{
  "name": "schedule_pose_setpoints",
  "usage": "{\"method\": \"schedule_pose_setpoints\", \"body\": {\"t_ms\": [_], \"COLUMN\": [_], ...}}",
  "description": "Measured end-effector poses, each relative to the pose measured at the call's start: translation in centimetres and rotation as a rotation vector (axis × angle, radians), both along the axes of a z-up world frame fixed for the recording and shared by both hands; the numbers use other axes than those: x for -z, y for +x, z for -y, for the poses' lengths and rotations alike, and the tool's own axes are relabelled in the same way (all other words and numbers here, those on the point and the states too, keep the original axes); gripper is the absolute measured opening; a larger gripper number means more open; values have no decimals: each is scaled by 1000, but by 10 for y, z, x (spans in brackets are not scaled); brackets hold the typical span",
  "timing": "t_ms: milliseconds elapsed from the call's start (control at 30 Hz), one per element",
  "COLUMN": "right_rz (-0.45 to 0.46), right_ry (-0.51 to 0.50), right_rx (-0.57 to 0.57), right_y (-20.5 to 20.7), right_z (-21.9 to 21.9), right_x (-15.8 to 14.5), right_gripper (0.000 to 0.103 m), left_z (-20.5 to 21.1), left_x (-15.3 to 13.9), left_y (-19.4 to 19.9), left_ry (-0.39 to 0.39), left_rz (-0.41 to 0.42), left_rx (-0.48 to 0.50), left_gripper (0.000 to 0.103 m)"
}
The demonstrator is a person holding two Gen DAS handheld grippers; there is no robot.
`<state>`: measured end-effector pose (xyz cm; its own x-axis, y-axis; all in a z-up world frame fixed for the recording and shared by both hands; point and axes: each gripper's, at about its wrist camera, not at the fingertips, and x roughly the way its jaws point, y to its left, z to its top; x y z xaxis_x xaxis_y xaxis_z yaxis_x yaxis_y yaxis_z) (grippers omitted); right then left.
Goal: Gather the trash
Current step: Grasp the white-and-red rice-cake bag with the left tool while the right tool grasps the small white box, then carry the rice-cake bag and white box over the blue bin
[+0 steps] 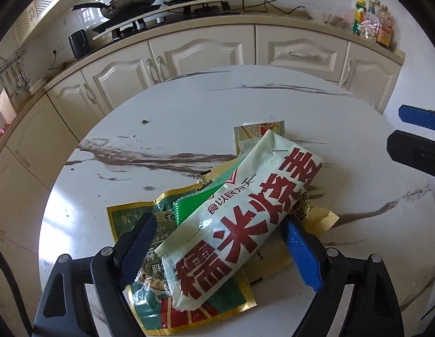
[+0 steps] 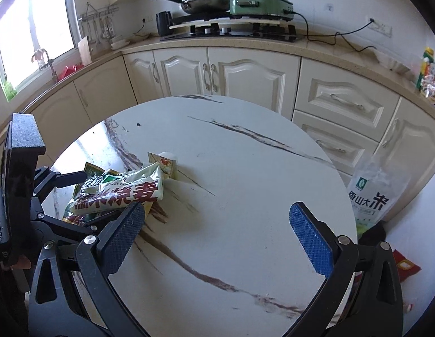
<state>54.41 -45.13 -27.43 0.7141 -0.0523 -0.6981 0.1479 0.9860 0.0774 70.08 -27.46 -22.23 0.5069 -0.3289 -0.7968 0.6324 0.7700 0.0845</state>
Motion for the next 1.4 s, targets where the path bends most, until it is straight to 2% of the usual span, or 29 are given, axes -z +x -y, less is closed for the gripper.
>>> {"method": "schedule_pose_setpoints", "body": {"t_ms": [67,167,200,233,267,333,467,733,800,833,867,900,967,1000,1033,1067,1267,1400], "right_rz": [-7,-26,-34,-37,-40,-48,-51,-110,-132,-146,-164,-175,-176,-171,-166,-157,-66,7], "right_ry": [14,32,43,59,75,67,83,31,0,-9,-19,-35,-67,-59,-44,-38,-51,-5], "right_rx": [-15,-26,-27,-29,-28,-14,-33,-122,-148,-157,-172,-180,-187,-198,-204,-203,-177,-205], "right_y": [7,22,27,31,36,43,58,116,126,130,134,136,136,134,132,129,91,58], "right_z": [0,3,3,3,4,2,-3,-18,-26,-28,-32,-36,-41,-42,-42,-42,-46,-64], "right_x": [4,11,14,15,16,18,21,38,42,45,47,49,50,50,48,46,11,-22], "right_gripper": [103,103,103,103,103,103,103,101,93,78,58,52,46,39,26,22,21,21], "left_z": [1,3,3,-5,-9,-20,-46,-83,-88,-90,-93,-96,-102,-104,-108,-113,-142,-172], "left_x": [2,2,2,-1,-1,-3,-10,-21,-22,-24,-25,-26,-30,-32,-35,-41,-56,-68], "left_y": [6,9,12,12,12,10,12,-6,-10,-12,-14,-15,-16,-18,-21,-25,-52,-78], "left_ry": [-38,-53,-57,-58,-55,-93,-185,-199,-201,-209,-212,-213,-221,-227,-233,-237,-270,-296], "left_rz": [-38,-46,-41,-30,-27,-38,-73,-22,-19,-17,-14,-12,-4,-5,-1,1,7,27], "left_rx": [23,59,56,38,11,-22,-51,-80,-73,-72,-69,-65,-71,-68,-73,-70,-72,-92], "left_gripper": [72,56,43,26,18,11,9,9,9,9,9,9,9,9,9,9,9,9]}}
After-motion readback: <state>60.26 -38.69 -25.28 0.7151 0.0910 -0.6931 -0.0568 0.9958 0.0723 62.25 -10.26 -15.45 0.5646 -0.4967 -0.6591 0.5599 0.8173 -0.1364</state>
